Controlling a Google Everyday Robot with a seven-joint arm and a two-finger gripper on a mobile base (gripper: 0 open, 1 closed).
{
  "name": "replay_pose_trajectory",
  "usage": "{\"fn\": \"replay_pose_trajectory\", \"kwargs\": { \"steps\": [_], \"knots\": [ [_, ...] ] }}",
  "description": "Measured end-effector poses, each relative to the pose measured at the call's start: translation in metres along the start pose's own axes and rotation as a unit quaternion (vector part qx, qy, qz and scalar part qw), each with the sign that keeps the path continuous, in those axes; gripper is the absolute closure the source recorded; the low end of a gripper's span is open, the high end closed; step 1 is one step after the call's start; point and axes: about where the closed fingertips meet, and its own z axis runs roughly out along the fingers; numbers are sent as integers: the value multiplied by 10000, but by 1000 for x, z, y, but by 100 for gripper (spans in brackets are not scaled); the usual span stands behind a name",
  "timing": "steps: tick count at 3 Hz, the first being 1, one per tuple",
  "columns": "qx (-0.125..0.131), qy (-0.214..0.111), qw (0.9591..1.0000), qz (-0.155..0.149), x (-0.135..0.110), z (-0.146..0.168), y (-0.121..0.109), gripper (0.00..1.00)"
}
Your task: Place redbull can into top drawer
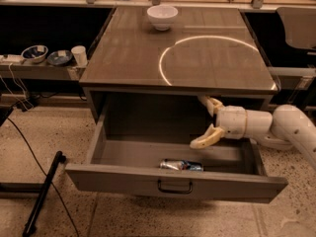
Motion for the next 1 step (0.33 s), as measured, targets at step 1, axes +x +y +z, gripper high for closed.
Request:
{"fn": "replay_pose_trajectory", "kwargs": {
  "steps": [1],
  "knots": [
    [-129,6,9998,-145,-8,-30,12,0]
  ]
}}
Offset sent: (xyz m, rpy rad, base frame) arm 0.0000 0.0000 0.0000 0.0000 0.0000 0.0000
